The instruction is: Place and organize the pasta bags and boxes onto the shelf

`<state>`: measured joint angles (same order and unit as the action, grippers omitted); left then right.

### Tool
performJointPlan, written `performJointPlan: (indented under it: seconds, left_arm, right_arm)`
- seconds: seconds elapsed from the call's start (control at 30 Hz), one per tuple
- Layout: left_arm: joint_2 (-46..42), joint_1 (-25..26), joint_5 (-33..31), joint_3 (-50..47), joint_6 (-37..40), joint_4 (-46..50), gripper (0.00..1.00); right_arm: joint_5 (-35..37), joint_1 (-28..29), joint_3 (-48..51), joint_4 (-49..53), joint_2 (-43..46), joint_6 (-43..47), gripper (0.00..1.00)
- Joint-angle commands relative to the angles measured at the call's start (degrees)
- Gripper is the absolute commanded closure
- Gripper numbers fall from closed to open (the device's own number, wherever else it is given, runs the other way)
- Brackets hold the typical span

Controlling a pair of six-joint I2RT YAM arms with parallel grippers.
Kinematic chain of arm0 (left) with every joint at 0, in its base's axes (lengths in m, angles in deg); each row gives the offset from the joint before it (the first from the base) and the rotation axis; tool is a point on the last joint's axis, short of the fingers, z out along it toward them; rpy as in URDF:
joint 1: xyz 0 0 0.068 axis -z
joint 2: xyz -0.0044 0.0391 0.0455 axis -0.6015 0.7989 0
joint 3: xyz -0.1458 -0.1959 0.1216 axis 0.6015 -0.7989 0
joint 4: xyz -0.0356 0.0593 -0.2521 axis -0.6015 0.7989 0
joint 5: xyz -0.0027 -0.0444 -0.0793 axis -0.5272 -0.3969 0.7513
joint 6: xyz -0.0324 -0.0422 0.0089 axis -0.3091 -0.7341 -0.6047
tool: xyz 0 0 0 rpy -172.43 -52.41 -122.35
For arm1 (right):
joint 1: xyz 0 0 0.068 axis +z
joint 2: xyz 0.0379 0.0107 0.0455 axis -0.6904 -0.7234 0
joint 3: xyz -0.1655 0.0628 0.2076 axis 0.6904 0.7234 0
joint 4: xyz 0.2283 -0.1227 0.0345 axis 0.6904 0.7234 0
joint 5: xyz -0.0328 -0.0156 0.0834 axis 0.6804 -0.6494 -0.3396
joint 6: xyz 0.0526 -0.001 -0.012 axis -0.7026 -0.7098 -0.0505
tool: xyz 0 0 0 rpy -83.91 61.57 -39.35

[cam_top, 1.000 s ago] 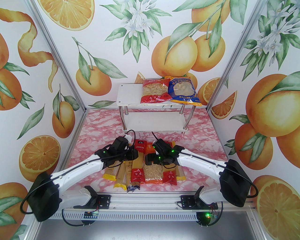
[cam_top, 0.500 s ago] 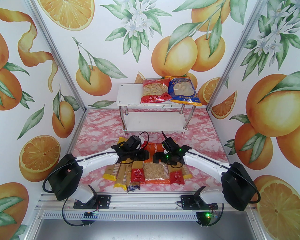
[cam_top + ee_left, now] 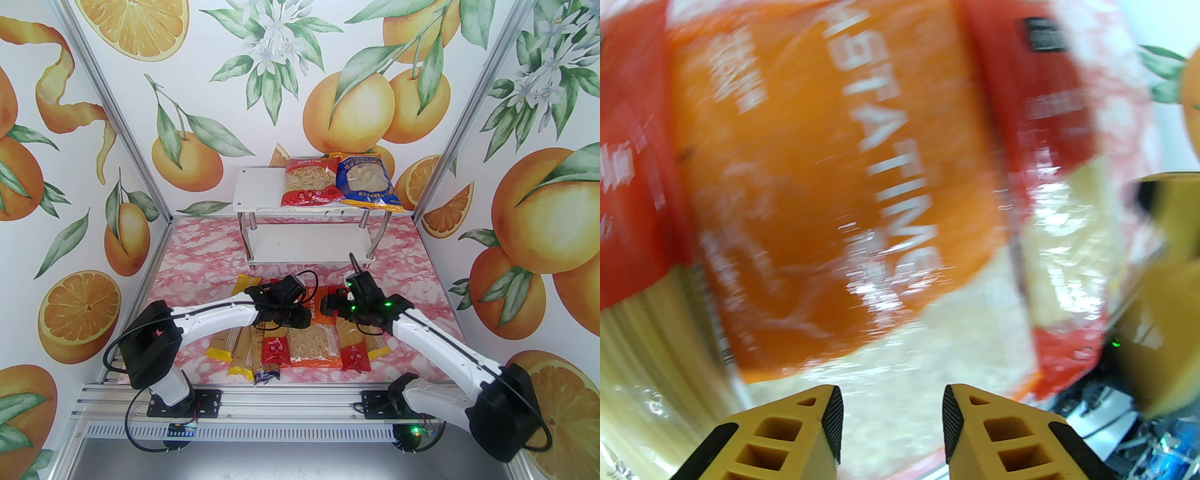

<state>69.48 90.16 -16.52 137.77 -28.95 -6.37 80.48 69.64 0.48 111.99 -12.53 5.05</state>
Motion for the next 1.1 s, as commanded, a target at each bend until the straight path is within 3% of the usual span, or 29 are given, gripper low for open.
performJointPlan:
  seconds: [0.0,0.2,0.27,0.3,0.7,0.9,1.0,1.07]
  left_arm:
    - [2.1,0.5,-2.3,3.9,-0.5,5.5,0.50]
    - [4.0,1.4,-2.2,4.9,0.1,4.3,0.38]
    - [6.7,1.5,0.0,4.6,-0.7,-1.7,0.08]
    - [7.5,1.6,0.0,5.1,-0.7,-2.1,0.00]
    - [17.6,2.9,-8.3,15.5,-0.1,12.2,0.00]
    - [23.5,3.1,-7.3,19.2,1.5,14.4,0.00]
    - [24.6,3.0,-8.1,19.5,2.6,15.0,0.08]
    - [25.1,3.0,-8.4,19.5,3.2,15.4,0.32]
  right_arm:
    - [0.3,-1.8,-3.3,1.0,1.1,2.9,0.00]
    - [-2.2,-3.7,-5.2,0.8,0.4,5.5,0.00]
    - [-4.4,-4.8,-5.6,0.4,0.7,6.6,0.00]
    - [-4.7,-5.2,-5.8,0.5,0.9,7.1,0.00]
    - [-10.6,-11.4,-4.2,1.2,4.1,10.1,0.00]
    - [-12.9,-13.5,-3.6,1.4,4.8,11.2,0.00]
    - [-13.8,-14.5,-3.5,1.7,5.3,11.8,0.00]
    - [-14.2,-15.1,-3.4,2.0,5.4,12.3,0.00]
